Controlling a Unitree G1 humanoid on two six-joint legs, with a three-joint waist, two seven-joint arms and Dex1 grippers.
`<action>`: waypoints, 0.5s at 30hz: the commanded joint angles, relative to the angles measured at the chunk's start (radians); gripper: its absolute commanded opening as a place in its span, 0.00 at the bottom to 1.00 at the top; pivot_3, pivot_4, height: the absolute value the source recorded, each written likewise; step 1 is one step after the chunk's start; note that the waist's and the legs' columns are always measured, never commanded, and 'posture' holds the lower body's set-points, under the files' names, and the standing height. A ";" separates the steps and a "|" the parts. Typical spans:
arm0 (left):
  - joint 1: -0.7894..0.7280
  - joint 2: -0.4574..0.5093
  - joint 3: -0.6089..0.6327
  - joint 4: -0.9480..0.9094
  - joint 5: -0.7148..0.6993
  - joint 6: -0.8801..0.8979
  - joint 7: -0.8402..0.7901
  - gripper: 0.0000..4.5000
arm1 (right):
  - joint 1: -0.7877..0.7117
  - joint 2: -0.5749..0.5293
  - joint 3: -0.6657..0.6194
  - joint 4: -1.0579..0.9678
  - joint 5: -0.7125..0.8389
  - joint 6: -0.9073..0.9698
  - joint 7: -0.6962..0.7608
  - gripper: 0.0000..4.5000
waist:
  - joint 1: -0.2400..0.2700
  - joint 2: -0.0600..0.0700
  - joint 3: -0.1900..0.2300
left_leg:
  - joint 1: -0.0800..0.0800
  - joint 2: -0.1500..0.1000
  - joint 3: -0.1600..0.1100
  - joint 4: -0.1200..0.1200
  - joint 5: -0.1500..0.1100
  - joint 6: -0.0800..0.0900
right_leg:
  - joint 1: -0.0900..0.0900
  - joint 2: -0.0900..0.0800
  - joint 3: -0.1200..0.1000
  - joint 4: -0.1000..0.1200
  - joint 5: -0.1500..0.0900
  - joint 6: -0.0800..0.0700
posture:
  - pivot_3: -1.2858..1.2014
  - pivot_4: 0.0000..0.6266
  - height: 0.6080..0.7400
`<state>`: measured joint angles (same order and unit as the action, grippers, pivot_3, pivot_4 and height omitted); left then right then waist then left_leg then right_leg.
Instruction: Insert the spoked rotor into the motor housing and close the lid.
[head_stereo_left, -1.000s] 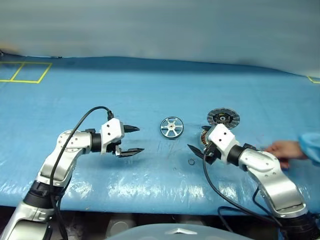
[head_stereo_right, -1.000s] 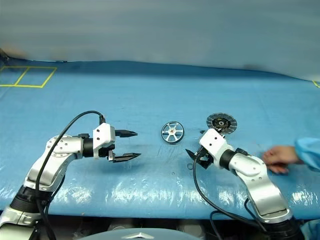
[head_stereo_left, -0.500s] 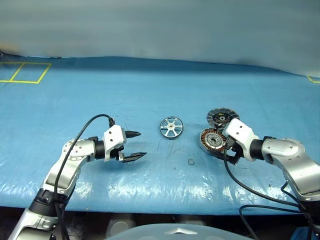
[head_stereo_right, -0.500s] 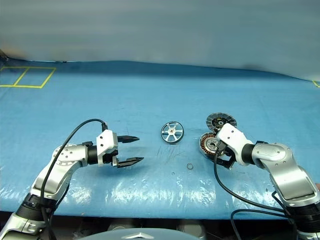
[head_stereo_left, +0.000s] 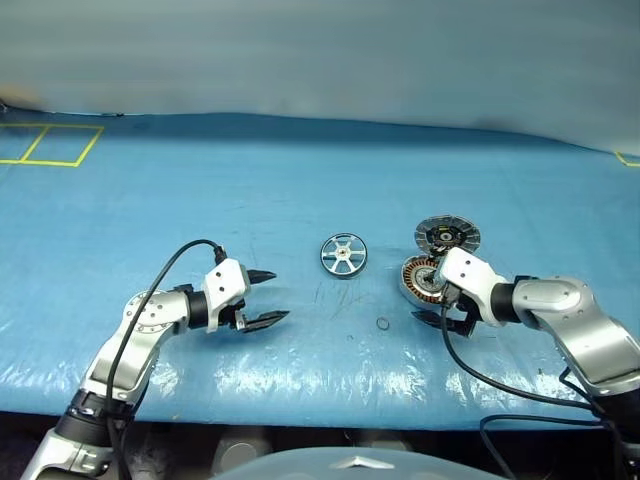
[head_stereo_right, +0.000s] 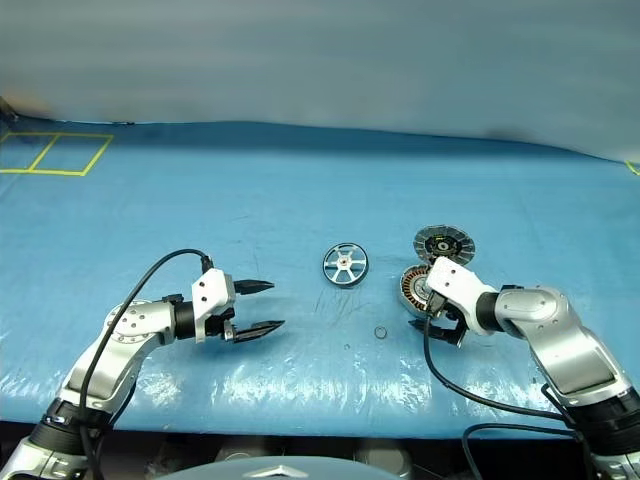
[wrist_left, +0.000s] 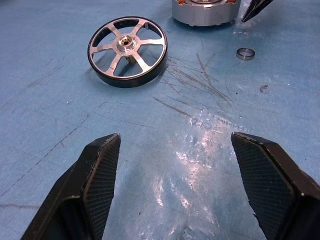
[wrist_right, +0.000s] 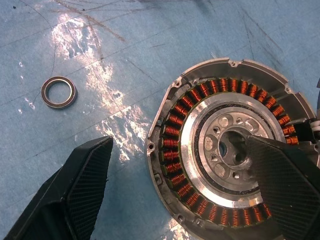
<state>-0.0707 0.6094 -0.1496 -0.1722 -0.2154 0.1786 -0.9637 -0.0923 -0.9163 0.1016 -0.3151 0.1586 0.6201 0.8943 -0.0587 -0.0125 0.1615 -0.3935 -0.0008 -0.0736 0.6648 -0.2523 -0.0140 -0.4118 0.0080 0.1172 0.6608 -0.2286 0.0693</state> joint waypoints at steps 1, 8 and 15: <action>-0.006 -0.006 0.001 -0.038 0.001 -0.019 0.010 0.85 | -0.015 -0.016 0.032 0.018 -0.042 -0.028 0.008 0.87 | 0.000 0.000 0.000 | 0.000 0.000 0.000 0.000 0.000 0.000 | 0.000 0.000 0.000 0.000 0.000 0.000 | 0.52 0.24 1.00; -0.014 -0.018 -0.007 -0.028 0.008 -0.022 0.020 0.85 | -0.047 -0.017 0.099 0.036 -0.100 -0.063 0.034 0.44 | -0.002 -0.002 -0.001 | 0.001 0.000 0.000 0.000 0.000 0.000 | 0.001 0.000 0.000 0.000 0.000 0.000 | 0.52 0.24 1.00; -0.007 -0.019 -0.003 -0.036 -0.006 -0.017 0.018 0.85 | -0.096 0.011 0.102 0.033 -0.120 -0.093 0.035 0.44 | -0.007 -0.005 0.000 | 0.004 0.001 0.003 0.000 0.000 0.000 | 0.003 0.001 0.002 0.000 0.000 -0.002 | 0.52 0.24 1.00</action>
<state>-0.0754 0.5919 -0.1646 -0.1722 -0.2049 0.1694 -0.9449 -0.1673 -0.9181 0.1975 -0.2750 0.0442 0.5340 0.9350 -0.0656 -0.0171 0.1611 -0.3896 0.0004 -0.0704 0.6652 -0.2521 -0.0140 -0.4095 0.0090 0.1192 0.6609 -0.2285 0.0675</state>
